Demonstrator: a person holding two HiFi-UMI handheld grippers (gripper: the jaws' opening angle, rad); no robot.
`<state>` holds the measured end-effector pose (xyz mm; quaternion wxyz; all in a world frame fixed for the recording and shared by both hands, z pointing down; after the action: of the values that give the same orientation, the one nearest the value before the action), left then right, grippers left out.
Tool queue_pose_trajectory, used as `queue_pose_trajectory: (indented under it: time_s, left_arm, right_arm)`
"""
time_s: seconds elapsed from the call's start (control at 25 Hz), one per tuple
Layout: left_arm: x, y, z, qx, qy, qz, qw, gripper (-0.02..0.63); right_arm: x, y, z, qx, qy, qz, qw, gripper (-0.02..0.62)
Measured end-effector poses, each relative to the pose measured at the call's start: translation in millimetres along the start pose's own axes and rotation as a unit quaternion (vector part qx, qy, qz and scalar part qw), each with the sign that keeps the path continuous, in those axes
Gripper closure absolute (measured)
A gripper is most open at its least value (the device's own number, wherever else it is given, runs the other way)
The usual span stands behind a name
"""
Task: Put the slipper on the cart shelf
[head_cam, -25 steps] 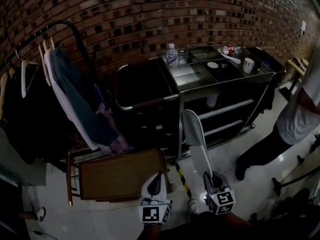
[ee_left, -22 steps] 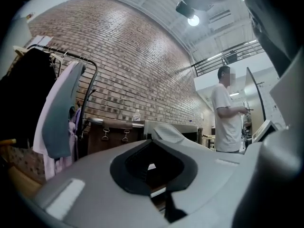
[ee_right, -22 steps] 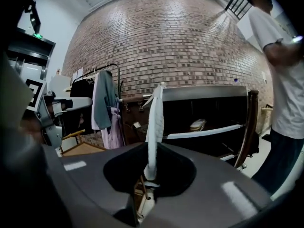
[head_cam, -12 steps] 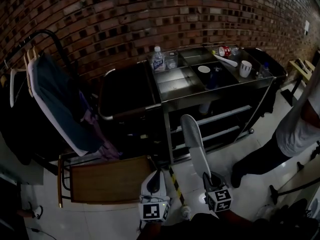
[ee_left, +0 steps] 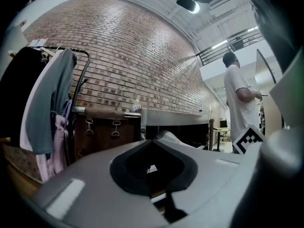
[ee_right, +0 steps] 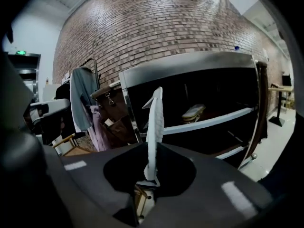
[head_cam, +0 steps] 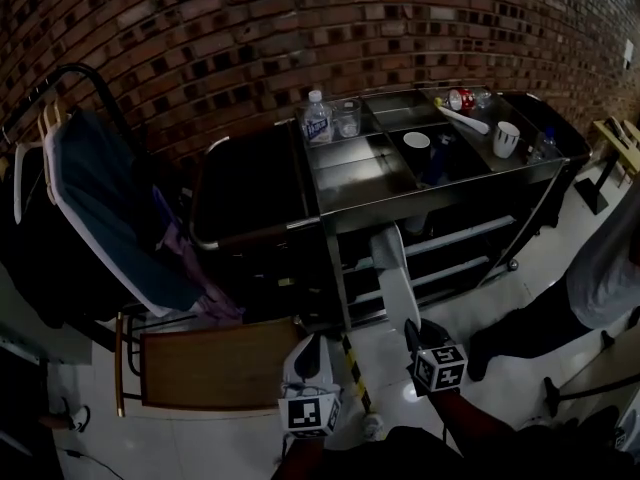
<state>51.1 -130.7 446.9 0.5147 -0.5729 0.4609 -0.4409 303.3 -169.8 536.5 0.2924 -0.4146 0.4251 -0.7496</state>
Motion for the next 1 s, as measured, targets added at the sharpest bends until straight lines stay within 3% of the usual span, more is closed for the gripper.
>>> queue_pose_trajectory:
  time_s: [0.52, 1.0]
  left_arm:
    - [20, -4, -1, 0.003, 0.015, -0.002, 0.9999, 0.589]
    - [33, 15, 5, 0.003, 0.020, 0.004, 0.9998, 0.589]
  right_arm:
    - [119, 65, 52, 0.125, 0.079, 0.009, 0.989, 0.554]
    - [210, 66, 86, 0.242, 0.092, -0.036, 0.965, 0.554]
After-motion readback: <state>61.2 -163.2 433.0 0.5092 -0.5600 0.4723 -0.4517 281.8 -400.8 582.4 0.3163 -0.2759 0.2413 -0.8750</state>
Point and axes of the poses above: the fingertips, and each gripper's own axes: x forward along the fingers, z to its right, y out of its top, the point moved 8 cm from there along -x, backward along the fingers, and after that the axes turned 9 degrees about y, right-handed, at the moved point
